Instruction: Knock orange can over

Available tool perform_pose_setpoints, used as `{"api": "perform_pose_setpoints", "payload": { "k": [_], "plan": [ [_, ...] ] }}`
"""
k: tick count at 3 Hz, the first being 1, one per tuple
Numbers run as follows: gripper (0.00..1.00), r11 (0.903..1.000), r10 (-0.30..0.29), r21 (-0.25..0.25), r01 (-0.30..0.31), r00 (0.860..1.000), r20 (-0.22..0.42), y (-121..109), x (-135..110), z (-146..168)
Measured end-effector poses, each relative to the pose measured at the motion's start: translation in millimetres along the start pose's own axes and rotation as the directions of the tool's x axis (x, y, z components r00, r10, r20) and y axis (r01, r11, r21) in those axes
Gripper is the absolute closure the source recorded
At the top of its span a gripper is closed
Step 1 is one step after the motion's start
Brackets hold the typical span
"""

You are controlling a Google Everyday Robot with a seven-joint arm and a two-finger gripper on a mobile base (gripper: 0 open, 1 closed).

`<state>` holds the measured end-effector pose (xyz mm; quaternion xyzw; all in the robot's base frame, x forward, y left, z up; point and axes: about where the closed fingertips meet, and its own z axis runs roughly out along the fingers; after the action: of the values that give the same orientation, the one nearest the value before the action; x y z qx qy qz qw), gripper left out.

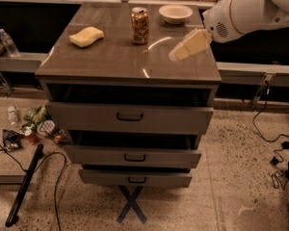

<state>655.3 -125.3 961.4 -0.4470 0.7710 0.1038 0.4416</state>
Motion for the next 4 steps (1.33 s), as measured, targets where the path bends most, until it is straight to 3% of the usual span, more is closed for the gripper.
{"api": "perform_pose_setpoints", "payload": {
  "k": [1, 2, 3, 4],
  "plan": [
    [0.0, 1.0, 0.0, -0.002, 0.0, 1.0, -0.001, 0.5, 0.0, 0.2],
    [0.0, 0.9994, 0.034, 0.004, -0.035, 0.997, 0.07, -3.9, -13.2, 30.4],
    [0.0, 0.9974, 0.072, -0.01, -0.071, 0.983, 0.168, -17.7, -37.7, 84.8],
    [0.0, 0.9925, 0.123, -0.023, -0.12, 0.967, 0.223, -27.6, -55.9, 128.3]
  ]
}}
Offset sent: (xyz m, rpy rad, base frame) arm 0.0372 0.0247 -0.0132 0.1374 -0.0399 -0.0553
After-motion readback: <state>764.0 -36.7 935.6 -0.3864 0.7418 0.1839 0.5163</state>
